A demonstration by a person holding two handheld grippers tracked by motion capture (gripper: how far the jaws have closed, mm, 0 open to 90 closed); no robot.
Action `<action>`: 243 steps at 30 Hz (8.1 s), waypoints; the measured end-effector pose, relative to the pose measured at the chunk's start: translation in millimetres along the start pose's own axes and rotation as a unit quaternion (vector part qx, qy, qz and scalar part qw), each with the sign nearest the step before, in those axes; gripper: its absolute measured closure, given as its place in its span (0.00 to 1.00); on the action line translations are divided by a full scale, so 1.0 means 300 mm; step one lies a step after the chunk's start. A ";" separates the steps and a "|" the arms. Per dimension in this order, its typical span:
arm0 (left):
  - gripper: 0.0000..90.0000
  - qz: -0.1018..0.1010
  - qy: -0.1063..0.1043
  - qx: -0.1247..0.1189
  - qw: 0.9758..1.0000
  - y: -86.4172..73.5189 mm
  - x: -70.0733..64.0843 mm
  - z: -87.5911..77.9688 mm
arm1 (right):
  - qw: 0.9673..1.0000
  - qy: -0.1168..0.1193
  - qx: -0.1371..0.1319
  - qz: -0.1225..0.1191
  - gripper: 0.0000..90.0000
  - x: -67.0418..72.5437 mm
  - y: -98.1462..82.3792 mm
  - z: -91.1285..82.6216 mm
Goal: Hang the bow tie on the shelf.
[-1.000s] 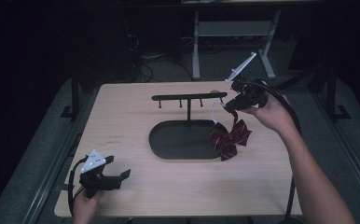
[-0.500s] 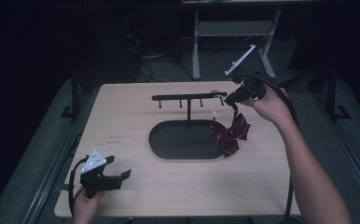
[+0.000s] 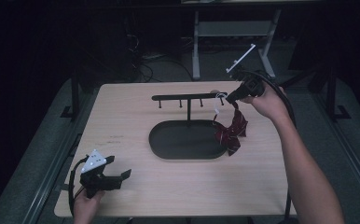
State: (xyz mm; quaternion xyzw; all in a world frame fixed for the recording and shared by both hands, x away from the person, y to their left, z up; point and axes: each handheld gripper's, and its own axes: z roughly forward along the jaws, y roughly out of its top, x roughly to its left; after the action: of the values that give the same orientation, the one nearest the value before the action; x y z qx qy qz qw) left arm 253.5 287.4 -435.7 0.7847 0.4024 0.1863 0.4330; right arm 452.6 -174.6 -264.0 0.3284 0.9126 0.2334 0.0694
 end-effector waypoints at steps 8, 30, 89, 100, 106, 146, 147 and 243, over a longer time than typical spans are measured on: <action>0.15 -0.001 -0.001 -0.003 1.000 0.000 0.001 0.000 | 1.000 0.001 0.004 0.007 0.90 -0.015 -0.006 0.024; 0.15 0.000 -0.001 0.000 1.000 0.000 0.000 -0.001 | 1.000 -0.005 0.008 0.021 0.81 -0.028 -0.027 0.061; 0.15 -0.004 0.001 0.003 1.000 -0.001 0.005 0.008 | 0.999 0.023 -0.016 0.028 0.72 -0.043 -0.112 0.037; 0.15 -0.003 0.000 0.002 1.000 -0.005 -0.001 0.002 | 0.999 0.034 -0.018 0.037 0.66 -0.048 -0.164 0.050; 0.15 -0.004 0.000 0.003 1.000 -0.006 0.002 0.002 | 0.999 0.031 -0.020 0.035 0.64 -0.040 -0.171 0.051; 0.15 -0.002 0.002 0.005 1.000 -0.006 0.000 -0.001 | 0.998 0.046 -0.027 0.046 0.54 -0.015 -0.299 0.092; 0.15 -0.003 0.002 0.005 1.000 -0.006 -0.001 0.000 | 0.997 0.047 -0.028 0.046 0.54 -0.014 -0.302 0.094; 0.15 -0.002 0.002 0.009 1.000 -0.008 -0.002 0.007 | 0.993 0.101 -0.040 0.050 0.50 0.131 -0.639 0.241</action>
State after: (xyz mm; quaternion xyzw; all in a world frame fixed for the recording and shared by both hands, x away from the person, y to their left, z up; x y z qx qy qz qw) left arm 253.4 286.4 -438.7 0.7873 0.4065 0.1834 0.4258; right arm 333.7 -251.8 -417.2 0.3455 0.8872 0.3050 -0.0214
